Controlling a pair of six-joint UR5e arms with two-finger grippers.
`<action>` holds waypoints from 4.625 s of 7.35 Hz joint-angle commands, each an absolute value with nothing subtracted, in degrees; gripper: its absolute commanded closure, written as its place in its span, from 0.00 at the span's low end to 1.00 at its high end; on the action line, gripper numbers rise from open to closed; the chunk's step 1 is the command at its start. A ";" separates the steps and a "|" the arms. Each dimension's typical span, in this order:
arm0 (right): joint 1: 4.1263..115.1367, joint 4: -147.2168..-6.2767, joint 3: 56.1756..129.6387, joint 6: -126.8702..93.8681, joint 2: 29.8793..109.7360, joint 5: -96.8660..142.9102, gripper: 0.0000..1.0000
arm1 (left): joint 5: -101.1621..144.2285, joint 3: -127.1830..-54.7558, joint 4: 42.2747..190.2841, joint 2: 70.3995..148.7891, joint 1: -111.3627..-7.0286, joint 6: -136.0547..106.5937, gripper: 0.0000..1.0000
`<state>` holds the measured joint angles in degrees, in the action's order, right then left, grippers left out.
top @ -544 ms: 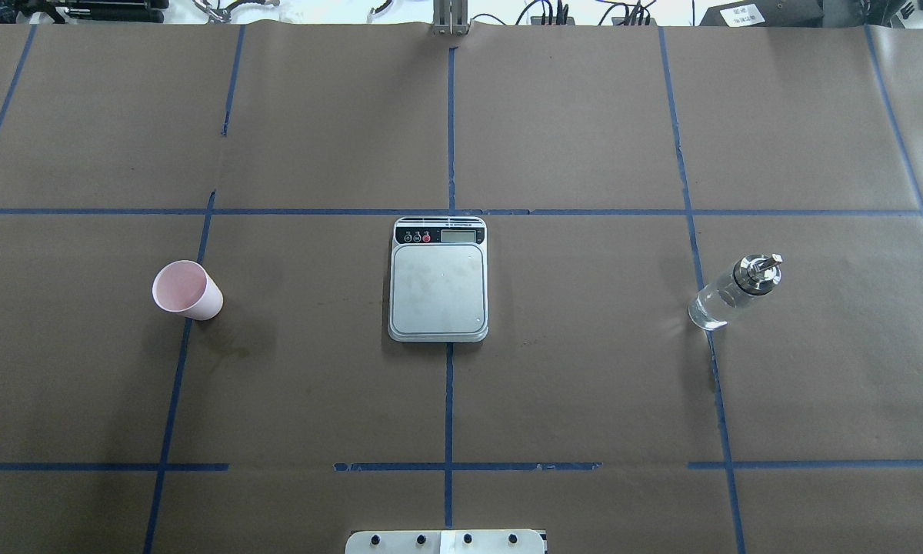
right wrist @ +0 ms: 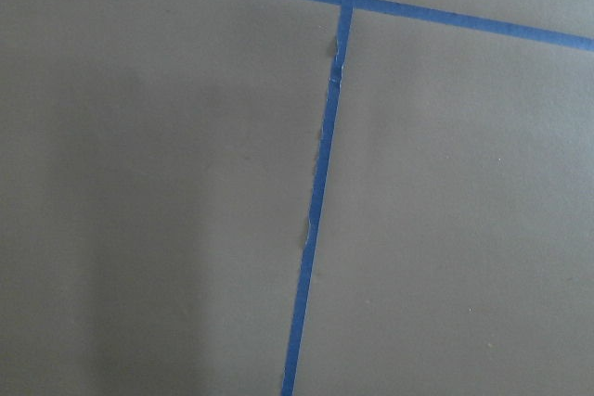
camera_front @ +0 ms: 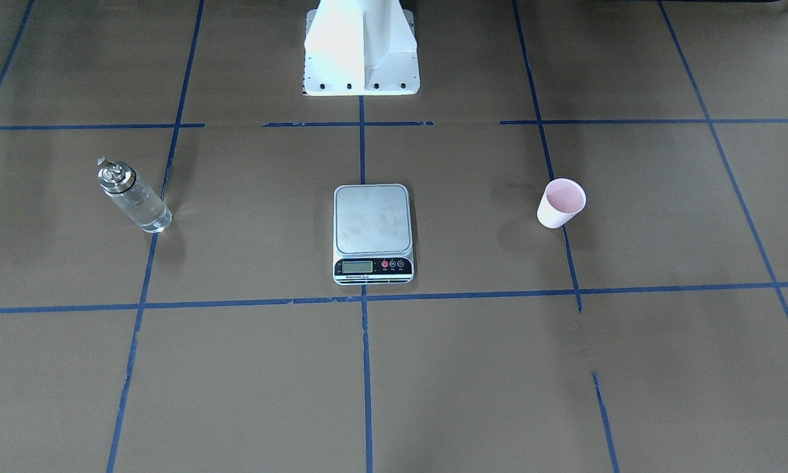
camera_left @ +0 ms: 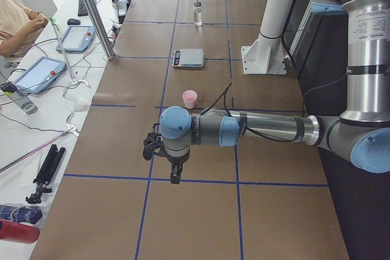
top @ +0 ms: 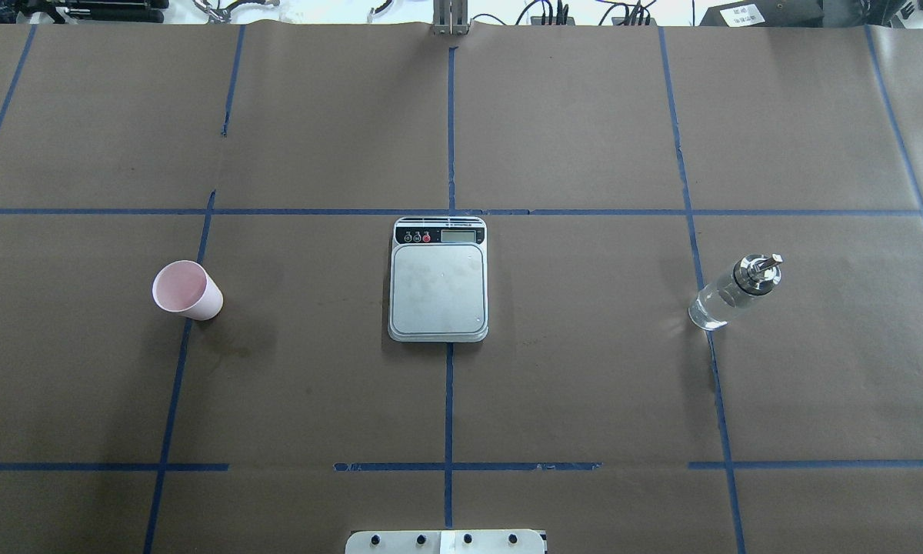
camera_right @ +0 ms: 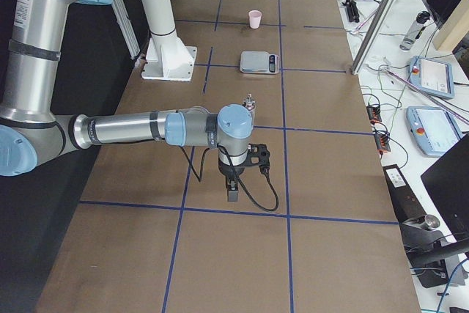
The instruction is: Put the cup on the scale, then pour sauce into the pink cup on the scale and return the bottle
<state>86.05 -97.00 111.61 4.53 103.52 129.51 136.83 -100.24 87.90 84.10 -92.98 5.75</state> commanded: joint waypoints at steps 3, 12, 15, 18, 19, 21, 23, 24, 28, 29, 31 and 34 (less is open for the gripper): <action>83.67 -96.94 111.45 3.87 93.73 129.46 0.00 | 137.20 -99.93 108.41 84.11 -92.38 6.06 0.00; 83.67 -89.65 108.54 2.37 88.33 133.94 0.00 | 123.26 -99.45 141.07 89.04 -70.92 -38.02 0.00; 83.67 -89.65 108.46 2.37 88.59 134.30 0.00 | 111.64 -103.70 138.88 88.24 -55.05 -58.32 0.29; 83.67 -89.65 108.54 2.37 88.59 134.30 0.00 | 105.76 -108.88 129.85 88.42 -46.08 -61.17 0.31; 83.67 -89.65 108.63 2.37 88.59 134.30 0.00 | 103.82 -110.38 126.86 88.42 -43.79 -61.17 0.31; 83.67 -89.65 108.54 2.37 88.59 134.30 0.00 | 101.70 -110.13 125.95 88.33 -40.18 -61.17 0.31; 83.67 -89.65 108.46 2.37 88.77 134.30 0.00 | 101.43 -109.51 125.95 88.33 -38.76 -61.35 0.41; 83.67 -89.56 108.54 2.46 89.03 134.30 0.00 | 101.43 -109.42 125.95 88.33 -38.76 -61.26 0.78; 83.67 -89.30 108.54 2.46 89.30 134.21 0.00 | 101.51 -110.30 124.64 89.03 -38.76 -60.38 1.00; 83.67 -89.30 108.54 2.46 89.38 134.21 0.00 | 101.86 -112.39 120.71 90.08 -38.93 -60.29 1.00; 83.67 -89.30 108.55 2.46 89.47 134.21 0.00 | 101.52 -115.05 103.54 102.84 -39.02 -61.51 1.00; 83.67 -89.30 108.90 2.46 90.17 134.30 0.00 | 94.89 -110.59 94.48 122.30 -31.58 -77.29 1.00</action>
